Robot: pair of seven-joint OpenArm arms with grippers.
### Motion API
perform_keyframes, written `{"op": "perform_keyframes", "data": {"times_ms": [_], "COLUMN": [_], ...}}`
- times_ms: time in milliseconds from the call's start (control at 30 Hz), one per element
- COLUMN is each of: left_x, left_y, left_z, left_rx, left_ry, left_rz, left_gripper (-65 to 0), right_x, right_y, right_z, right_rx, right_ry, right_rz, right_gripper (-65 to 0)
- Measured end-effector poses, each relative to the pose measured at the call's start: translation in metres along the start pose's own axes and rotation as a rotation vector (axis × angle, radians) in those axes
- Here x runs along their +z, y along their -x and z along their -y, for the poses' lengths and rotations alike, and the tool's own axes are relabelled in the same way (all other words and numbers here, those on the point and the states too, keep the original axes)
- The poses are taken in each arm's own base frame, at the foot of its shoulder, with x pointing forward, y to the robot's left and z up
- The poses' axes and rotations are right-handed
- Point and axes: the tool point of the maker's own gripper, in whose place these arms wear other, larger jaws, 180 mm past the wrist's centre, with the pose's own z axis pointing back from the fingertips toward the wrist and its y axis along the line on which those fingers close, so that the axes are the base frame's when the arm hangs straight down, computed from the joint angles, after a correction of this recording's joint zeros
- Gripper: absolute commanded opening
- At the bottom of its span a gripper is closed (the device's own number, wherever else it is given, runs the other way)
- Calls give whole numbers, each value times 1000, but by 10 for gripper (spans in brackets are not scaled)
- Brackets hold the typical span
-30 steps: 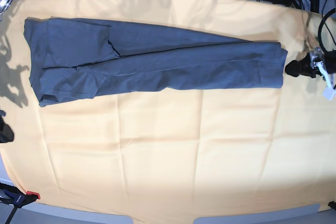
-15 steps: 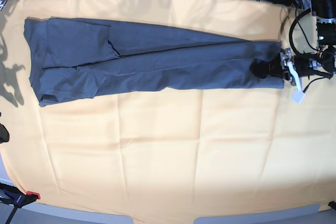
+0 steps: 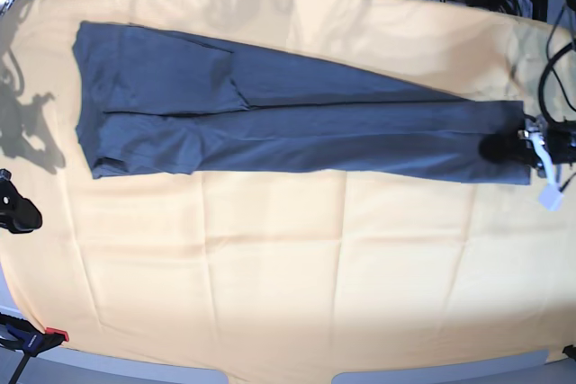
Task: Fold the T-shirt properly
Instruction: 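Grasp both ends of the grey shirt strip with both grippers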
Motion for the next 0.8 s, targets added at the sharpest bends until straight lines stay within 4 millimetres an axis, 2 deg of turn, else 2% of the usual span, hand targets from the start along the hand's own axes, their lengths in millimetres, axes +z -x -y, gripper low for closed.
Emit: {"op": "perform_keyframes", "data": {"times_ms": [67, 200, 267, 333, 400, 500, 700, 800], "left_x": [8, 20, 24, 24, 23, 20, 19, 20], "left_y": [-8, -8, -9, -10, -9, -9, -10, -9], "left_z": [-2, -7, -9, -9, -8, -7, -7, -7], "left_rx": [-16, -23, -26, -28, -26, -25, -25, -26], "left_ry": [-19, -51, -63, -63, -59, -53, -49, -54], "left_rz": [11, -5, -6, -4, -5, -2, 0, -3], "left_gripper": [-650, -650, -650, -650, -650, -650, -650, -650], "right_x": [1, 1, -4, -21, -48, -79, -97, -99], "right_y": [1, 8, 25, 54, 72, 81, 95, 114], "right_z": [3, 1, -11, -23, -48, -86, -110, -116], "right_rx": [5, -5, -37, -70, -106, -151, -199, -217], "right_ry": [15, 2, -57, -97, -178, -297, -354, -359], "right_rz": [-8, -26, -55, -124, -144, -122, -118, -161], "right_gripper": [-476, -488, -567, -648, -650, -650, -650, -650]}}
